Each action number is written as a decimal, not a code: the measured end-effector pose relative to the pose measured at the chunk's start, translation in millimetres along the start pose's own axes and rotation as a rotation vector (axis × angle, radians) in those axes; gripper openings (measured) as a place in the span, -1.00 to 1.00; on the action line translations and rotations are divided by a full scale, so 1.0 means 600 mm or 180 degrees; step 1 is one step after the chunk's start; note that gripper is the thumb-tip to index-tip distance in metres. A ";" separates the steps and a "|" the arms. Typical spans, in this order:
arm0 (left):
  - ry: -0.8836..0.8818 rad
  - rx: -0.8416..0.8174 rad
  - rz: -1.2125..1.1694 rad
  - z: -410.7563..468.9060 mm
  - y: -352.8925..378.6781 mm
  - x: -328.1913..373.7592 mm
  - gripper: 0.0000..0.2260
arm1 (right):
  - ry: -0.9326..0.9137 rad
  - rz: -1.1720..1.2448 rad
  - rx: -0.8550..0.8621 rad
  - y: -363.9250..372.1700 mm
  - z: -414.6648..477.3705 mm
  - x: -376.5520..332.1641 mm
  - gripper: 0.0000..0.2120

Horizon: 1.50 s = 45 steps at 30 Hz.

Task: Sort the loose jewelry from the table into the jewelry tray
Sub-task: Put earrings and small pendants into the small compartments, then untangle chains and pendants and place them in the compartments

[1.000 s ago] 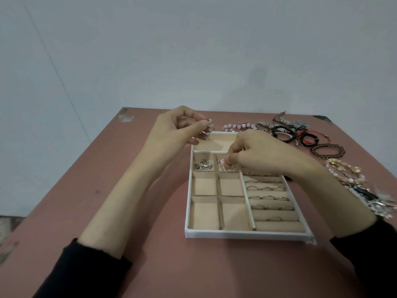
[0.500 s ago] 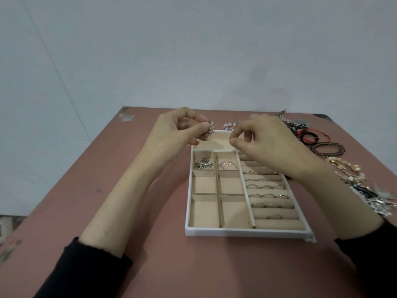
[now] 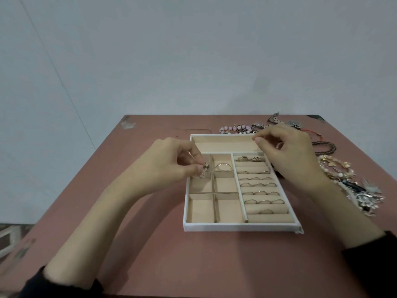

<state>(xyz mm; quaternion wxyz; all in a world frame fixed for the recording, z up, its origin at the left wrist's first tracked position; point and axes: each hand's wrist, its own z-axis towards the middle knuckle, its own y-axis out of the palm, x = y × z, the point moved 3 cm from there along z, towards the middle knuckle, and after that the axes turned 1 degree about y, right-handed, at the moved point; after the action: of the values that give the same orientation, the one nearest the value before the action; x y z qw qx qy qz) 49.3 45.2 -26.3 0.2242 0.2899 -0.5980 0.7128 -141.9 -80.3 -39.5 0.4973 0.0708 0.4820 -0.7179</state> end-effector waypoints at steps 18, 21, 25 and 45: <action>0.0358 -0.0273 0.1018 0.011 0.011 0.025 -0.89 | 0.0141 0.0216 0.0202 -0.025 0.000 0.014 -0.89; 0.0452 -0.0079 0.0868 0.019 0.021 0.047 -0.92 | 0.0216 0.0240 0.0205 -0.050 -0.008 0.019 -0.91; 0.0699 -0.0174 0.0630 0.040 0.070 0.096 -0.91 | 0.0377 0.0099 0.0024 -0.090 -0.020 0.048 -0.89; 0.2069 -0.0946 0.1153 0.067 0.275 0.230 -0.95 | 0.0822 0.0111 0.0288 -0.143 -0.059 0.146 -0.86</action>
<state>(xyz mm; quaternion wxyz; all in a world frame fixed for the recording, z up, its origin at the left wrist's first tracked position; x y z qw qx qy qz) -155.8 -28.5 -46.8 0.3119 -0.0963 -0.6340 0.7011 -266.0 -106.3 -55.7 0.4398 0.1933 0.5077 -0.7151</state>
